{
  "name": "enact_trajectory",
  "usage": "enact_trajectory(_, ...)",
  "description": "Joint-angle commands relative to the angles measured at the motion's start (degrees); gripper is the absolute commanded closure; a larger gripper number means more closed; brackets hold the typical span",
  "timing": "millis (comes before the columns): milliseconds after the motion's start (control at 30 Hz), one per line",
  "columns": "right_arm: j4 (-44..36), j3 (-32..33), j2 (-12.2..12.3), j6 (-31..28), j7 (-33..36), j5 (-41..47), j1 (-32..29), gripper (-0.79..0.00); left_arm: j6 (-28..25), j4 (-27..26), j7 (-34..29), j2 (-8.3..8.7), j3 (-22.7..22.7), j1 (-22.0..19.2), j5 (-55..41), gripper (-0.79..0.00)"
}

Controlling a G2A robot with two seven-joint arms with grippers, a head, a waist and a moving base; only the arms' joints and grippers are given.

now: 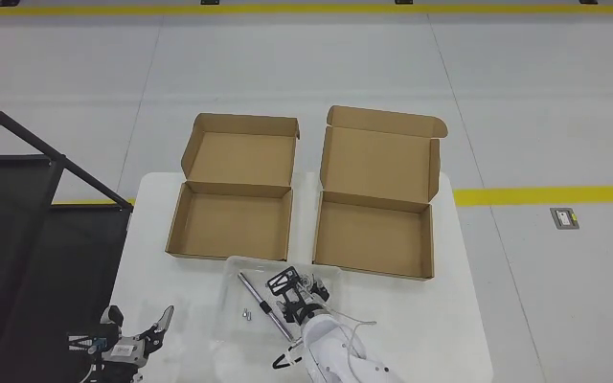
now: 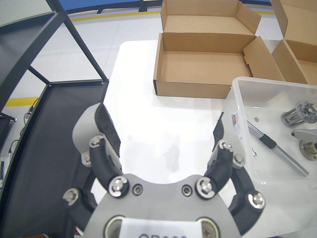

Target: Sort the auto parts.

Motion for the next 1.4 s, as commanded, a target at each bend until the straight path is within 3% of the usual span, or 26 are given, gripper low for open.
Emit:
enact_trajectory(0,0.61,0.28,-0.36,0.25,-0.57,0.53,0.08,-0.785,0.0,0.0,0.0,0.0,0.0,0.0,0.0,-0.785)
enact_trajectory(33,0.93,0.43,-0.52,0.28,-0.77,0.74,0.12,-0.751,0.0,0.0,0.0,0.0,0.0,0.0,0.0,-0.785)
enact_trajectory(67,1.18,0.65,-0.68,0.3,-0.93,1.12,0.16,-0.659,0.0,0.0,0.0,0.0,0.0,0.0,0.0,-0.785)
enact_trajectory(133,1.77,1.1,-0.95,0.2,-1.12,1.78,0.2,-0.603,0.0,0.0,0.0,0.0,0.0,0.0,0.0,-0.785)
enact_trajectory(200,2.12,1.54,-1.21,-0.27,-1.23,2.72,0.18,-0.403,0.0,0.0,0.0,0.0,0.0,0.0,0.0,-0.785)
enact_trajectory(300,2.55,2.35,-1.43,-0.91,-1.8,3.31,0.04,-0.32,0.0,0.0,0.0,0.0,0.0,0.0,0.0,-0.785)
enact_trajectory(333,2.58,2.66,-1.47,-1.03,-1.99,3.42,-0.06,-0.228,0.0,0.0,0.0,0.0,0.0,0.0,0.0,-0.785)
enact_trajectory(367,2.6,3.0,-1.5,-1.06,-2.18,3.47,-0.19,-0.2,0.0,0.0,0.0,0.0,0.0,0.0,0.0,-0.785)
enact_trajectory(433,2.37,3.49,-1.51,-1.31,-2.45,3.29,-0.42,0.0,0.0,0.0,0.0,0.0,0.0,0.0,0.0,-0.785)
enact_trajectory(533,0.13,4.27,-1.32,-2.36,-2.73,2.32,-1.5,0.0,0.0,0.0,0.0,0.0,0.0,0.0,0.0,-0.785)
enact_trajectory(767,-18.28,9.11,1.19,-16.66,-3.77,3.35,-9.57,0.0,0.0,0.0,0.0,0.0,0.0,0.0,0.0,-0.785)
enact_trajectory(867,-25.01,11.26,2.12,-19.63,-4.75,2.09,-12.81,0.0,0.0,0.0,0.0,0.0,0.0,0.0,0.0,-0.785)
enact_trajectory(1167,-25.01,11.26,2.12,-19.63,-4.75,2.09,-12.81,0.0,0.0,0.0,0.0,0.0,0.0,0.0,0.0,-0.785)
enact_trajectory(1367,-25.66,14.36,1.12,-8.21,-13.67,6.83,-13.28,0.0,0.0,0.0,0.0,0.0,0.0,0.0,0.0,-0.785)
